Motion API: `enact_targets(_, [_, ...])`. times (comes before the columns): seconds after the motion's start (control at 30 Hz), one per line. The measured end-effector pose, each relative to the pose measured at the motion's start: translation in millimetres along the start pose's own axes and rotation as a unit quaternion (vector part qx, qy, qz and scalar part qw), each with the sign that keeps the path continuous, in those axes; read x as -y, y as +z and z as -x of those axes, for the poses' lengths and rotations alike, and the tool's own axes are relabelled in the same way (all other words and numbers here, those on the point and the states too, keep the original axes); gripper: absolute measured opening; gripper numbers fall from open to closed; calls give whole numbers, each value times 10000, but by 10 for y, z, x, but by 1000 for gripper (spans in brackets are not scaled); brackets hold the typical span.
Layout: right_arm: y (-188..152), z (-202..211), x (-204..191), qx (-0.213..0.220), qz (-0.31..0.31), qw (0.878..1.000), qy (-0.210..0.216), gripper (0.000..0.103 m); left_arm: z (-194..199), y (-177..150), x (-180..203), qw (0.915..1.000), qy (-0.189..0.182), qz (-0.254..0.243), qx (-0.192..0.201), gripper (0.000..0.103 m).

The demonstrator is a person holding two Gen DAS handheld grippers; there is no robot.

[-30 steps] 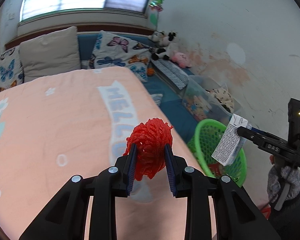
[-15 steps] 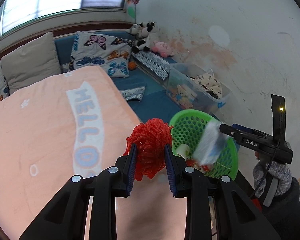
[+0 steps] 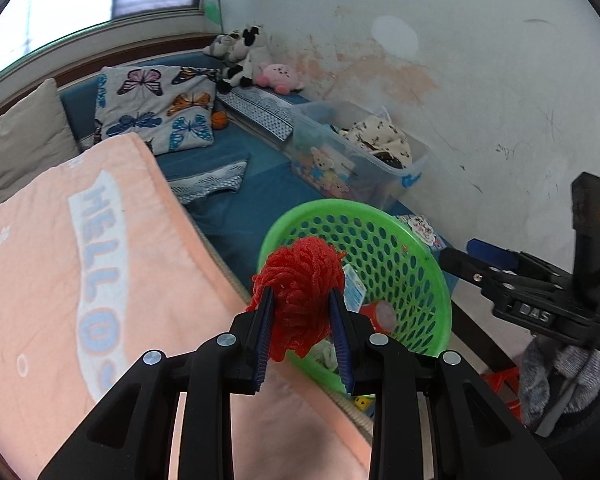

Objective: Collect trash
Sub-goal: 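Open both tools to drop the net and carton into the basket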

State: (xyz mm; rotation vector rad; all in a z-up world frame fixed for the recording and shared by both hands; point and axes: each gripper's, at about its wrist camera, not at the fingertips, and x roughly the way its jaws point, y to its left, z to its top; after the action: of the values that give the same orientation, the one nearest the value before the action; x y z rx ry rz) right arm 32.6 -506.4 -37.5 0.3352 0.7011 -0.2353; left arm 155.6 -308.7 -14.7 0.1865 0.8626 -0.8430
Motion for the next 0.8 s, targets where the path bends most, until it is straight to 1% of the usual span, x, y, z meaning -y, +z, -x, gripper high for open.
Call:
enact_targets(0.13, [-63,108,22,70,18,10000,15,76,-125,11,111,9999,19,-89,-102,27])
enact_targets(0.3, [-134,183,8,129,114,9999,-2,76,-242,3,232,9996,14,-199,-212,29])
enact_targets(0.5, [-216,205,-54,160,250,9996,-32,76,-325,-34,278,9992,37,-248,-315,30])
enact_targets(0.57, [-242,209,-65,169,277,9995,-41,77,-326,-46,285,9992,43,-249,-313,36])
enact_targets(0.63, [-261,219,-72,183,304,9993,-74,77,-329,-41,286,9992,7,-263,-303,38])
enact_targets(0.73, [-278,240,-76,199,301,9993,-78,77,-316,-54,294,9993,-25,-275,-263,47])
enact_targets(0.77, [-279,247,-72,202,295,9993,-77,77,-307,-62,300,9993,-3,-288,-235,55])
enact_targets(0.8, [-282,253,-72,204,294,9993,-77,77,-294,-66,298,9993,10,-290,-215,59])
